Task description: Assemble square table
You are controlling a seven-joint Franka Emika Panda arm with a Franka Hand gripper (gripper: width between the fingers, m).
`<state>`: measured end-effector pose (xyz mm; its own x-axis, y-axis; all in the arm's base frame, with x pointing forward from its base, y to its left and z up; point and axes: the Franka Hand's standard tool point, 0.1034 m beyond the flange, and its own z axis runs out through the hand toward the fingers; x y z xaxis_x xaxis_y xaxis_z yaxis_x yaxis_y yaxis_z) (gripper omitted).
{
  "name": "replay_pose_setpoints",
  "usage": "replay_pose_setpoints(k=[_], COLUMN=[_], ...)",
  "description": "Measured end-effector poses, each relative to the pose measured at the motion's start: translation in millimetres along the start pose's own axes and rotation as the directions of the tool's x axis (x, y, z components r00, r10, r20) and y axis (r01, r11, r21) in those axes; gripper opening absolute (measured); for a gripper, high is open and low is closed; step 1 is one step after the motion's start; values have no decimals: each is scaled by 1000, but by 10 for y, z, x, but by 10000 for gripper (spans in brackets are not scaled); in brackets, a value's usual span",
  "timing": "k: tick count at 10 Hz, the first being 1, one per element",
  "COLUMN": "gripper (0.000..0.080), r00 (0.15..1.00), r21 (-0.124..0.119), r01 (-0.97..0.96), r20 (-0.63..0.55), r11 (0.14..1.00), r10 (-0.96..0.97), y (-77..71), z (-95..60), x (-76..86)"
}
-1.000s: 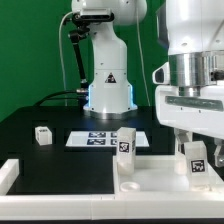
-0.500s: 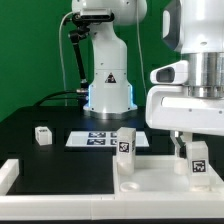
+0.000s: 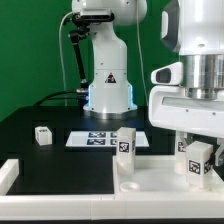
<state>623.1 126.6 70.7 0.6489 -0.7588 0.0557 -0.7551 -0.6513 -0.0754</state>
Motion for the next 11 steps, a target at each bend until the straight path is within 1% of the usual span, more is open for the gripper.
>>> replay_pose_setpoints(k=[1,2,3,4,5,6,7,8,9,10,11], gripper=[292,292,291,291,290,290,290,290,390,528,617], r00=[999,988,934,835,752,664,645,644,661,668,812], r21=[0,1,4,7,9,5,3,2,4,5,39], r01=[-43,-156,-358,-549,-656,-744,-760,-761,-747,-740,-580], r20=[0,3,22,59,90,117,124,121,121,120,111], r11=[999,988,934,836,755,668,650,649,665,672,813], r10=[43,156,358,548,652,739,754,755,741,734,574], y=[-1,-3,-6,-23,-50,-52,-48,-48,-45,-41,-25], z=[1,4,13,18,17,22,21,23,25,28,25], x=[0,-7,-22,-22,0,20,29,27,28,28,61])
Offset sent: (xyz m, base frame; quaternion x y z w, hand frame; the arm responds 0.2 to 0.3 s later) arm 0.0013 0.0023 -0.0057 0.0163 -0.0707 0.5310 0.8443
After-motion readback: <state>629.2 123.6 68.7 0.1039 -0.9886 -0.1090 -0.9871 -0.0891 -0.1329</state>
